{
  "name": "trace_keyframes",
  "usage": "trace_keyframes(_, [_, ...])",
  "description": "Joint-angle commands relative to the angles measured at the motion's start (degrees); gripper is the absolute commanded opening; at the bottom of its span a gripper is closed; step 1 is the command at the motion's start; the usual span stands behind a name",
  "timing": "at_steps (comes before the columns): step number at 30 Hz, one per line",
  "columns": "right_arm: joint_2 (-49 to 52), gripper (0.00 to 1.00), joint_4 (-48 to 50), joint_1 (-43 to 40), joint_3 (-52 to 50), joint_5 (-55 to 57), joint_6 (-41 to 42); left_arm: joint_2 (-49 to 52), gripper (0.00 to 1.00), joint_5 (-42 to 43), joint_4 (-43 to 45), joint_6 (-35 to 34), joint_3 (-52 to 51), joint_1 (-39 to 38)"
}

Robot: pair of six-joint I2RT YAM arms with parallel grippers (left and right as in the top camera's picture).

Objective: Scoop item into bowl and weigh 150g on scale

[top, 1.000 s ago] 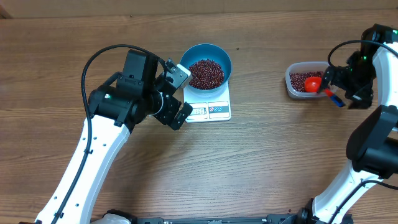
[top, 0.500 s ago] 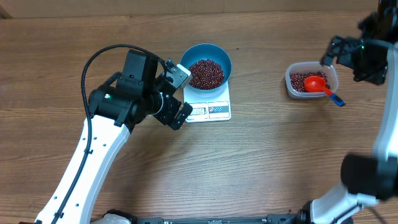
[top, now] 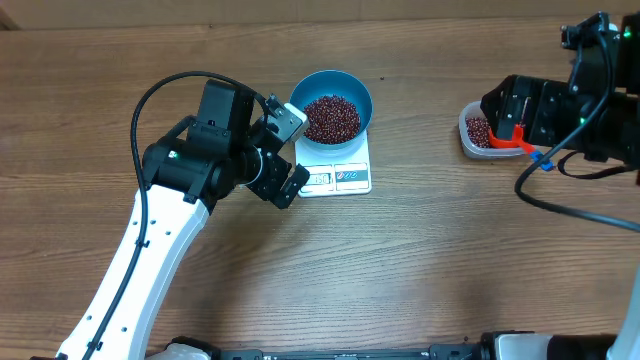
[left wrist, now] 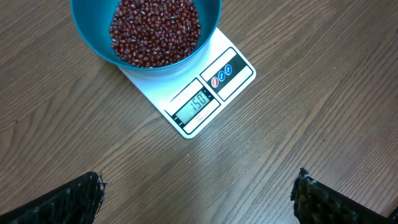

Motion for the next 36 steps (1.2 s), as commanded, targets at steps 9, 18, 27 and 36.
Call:
trace_keyframes(9, [-0.28,1.0,0.66,0.59,0.13,-0.15,-0.44,-0.55,1.0,1.09,0.24,-0.39,1.18,0.31])
trace_keyframes(18, [-5.79,1.0,15.54,6.23,-5.2,10.29,-0.5,-0.55,1.0,1.09,0.24,-0.39,1.18,0.31])
trace_keyframes(27, [-19.3,1.0,33.66,6.38,-25.16,10.38,-0.52,-0.55,0.99,1.09,0.24,-0.39,1.2,0.31])
trace_keyframes(36, [-41.33,1.0,59.71,6.4,-60.43,10.29,-0.48,-0.55,0.99,1.09,0.24,-0.39,1.18,0.31])
